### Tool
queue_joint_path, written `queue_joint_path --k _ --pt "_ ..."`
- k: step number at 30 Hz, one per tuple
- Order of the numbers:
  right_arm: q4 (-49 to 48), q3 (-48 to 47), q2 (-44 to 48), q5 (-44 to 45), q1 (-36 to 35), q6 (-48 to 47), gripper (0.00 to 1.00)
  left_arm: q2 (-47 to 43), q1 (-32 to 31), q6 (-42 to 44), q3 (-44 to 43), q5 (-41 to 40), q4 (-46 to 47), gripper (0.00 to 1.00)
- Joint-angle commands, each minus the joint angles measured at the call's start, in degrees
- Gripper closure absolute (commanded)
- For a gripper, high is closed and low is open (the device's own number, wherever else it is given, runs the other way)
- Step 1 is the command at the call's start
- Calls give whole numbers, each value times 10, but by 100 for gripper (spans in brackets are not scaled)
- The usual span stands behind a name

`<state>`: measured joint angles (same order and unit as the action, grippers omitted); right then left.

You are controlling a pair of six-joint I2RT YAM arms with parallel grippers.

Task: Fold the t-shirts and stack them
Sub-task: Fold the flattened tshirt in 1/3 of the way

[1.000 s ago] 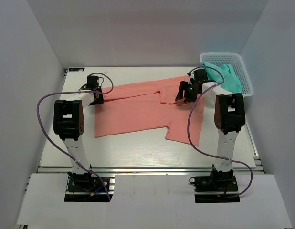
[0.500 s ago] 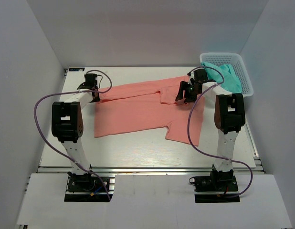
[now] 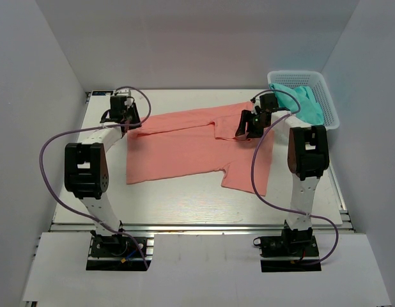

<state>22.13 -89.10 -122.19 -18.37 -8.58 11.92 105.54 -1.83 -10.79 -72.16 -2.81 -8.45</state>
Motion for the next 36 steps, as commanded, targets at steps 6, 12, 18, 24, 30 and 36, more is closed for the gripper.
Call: queue_joint_path --k 6,12,18,24,30,36 --pt "9 16 24 10 5 -8 33 63 1 -38 -73 55 9 50" --pt "12 17 19 14 6 -13 33 64 7 -63 -5 28 7 50" --pt "12 24 18 24 8 -11 33 76 21 -78 54 65 29 50" --pt "12 15 36 13 6 -28 33 84 32 -72 26 66 -2 50" --pt "19 -30 108 10 -8 -66 10 -12 32 -44 -47 86 -31 0" --pt "-16 51 235 46 -26 -38 10 -136 22 -99 -29 26 -156 0"
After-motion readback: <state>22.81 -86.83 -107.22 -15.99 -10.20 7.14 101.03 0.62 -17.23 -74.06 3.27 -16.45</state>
